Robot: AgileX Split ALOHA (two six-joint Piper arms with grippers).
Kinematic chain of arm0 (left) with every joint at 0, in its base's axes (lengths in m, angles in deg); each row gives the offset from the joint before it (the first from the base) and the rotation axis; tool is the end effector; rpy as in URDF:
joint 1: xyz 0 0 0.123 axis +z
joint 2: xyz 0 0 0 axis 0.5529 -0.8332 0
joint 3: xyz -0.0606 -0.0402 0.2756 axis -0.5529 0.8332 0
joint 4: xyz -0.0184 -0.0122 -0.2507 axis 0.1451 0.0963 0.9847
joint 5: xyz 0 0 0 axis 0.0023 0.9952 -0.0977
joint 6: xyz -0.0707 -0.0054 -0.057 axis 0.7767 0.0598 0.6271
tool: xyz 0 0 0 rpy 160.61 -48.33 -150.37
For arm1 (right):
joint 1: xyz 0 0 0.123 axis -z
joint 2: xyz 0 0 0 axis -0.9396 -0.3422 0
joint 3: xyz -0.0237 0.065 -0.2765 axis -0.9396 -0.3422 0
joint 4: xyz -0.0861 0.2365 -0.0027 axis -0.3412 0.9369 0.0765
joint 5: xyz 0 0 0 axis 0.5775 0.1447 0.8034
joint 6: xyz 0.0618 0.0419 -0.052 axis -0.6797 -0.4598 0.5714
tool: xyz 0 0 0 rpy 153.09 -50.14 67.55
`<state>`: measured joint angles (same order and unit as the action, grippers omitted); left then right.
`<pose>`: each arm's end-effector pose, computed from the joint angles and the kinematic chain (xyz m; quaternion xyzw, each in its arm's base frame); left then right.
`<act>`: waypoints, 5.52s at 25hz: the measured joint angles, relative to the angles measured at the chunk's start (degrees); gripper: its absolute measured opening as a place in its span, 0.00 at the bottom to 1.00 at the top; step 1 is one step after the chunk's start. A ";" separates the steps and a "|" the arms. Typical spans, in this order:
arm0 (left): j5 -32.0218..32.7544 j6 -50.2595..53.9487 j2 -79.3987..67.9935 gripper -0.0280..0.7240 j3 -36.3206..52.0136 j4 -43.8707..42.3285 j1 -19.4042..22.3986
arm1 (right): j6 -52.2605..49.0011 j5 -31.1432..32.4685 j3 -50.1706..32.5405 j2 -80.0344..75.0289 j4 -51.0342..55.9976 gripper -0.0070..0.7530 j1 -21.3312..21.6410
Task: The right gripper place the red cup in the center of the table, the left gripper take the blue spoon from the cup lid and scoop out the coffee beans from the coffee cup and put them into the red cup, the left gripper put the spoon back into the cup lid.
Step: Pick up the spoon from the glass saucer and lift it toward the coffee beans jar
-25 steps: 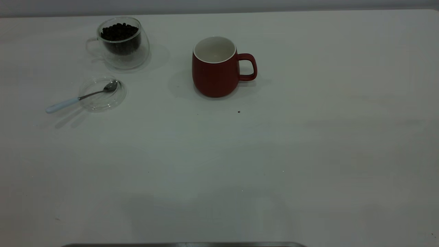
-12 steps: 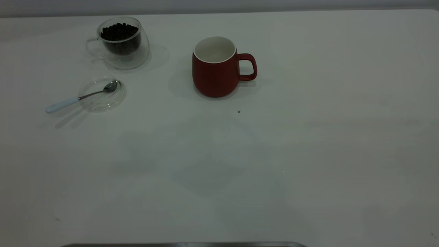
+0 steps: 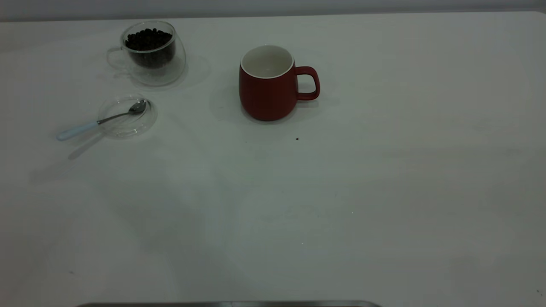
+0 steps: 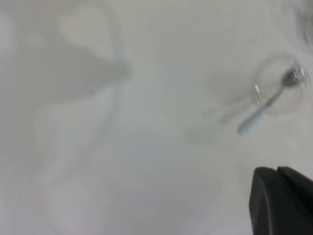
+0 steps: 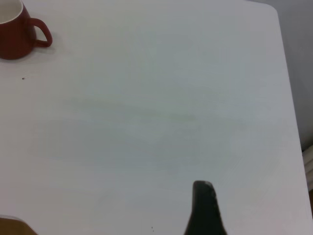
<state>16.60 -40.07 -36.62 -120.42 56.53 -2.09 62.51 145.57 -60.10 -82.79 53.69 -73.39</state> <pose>0.3374 0.1716 0.2561 -0.2045 0.9544 -0.1125 0.1860 -0.0066 -0.0004 0.2630 -0.0637 0.8713 -0.0066 0.4865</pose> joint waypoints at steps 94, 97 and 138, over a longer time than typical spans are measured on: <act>-14.52 -77.95 -34.35 0.72 34.94 79.91 -4.79 | 0.00 0.00 0.00 0.00 0.00 0.78 0.00; -13.75 -77.95 -34.35 0.72 34.94 79.91 -4.79 | 0.00 0.00 0.00 0.00 0.00 0.78 0.00; -13.27 -78.17 -37.71 0.72 33.03 80.06 -6.73 | 0.00 0.00 0.00 0.00 0.00 0.78 0.00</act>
<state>3.34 -118.24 -74.34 -87.39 136.59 -8.81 62.51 145.57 -60.10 -82.79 53.69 -73.39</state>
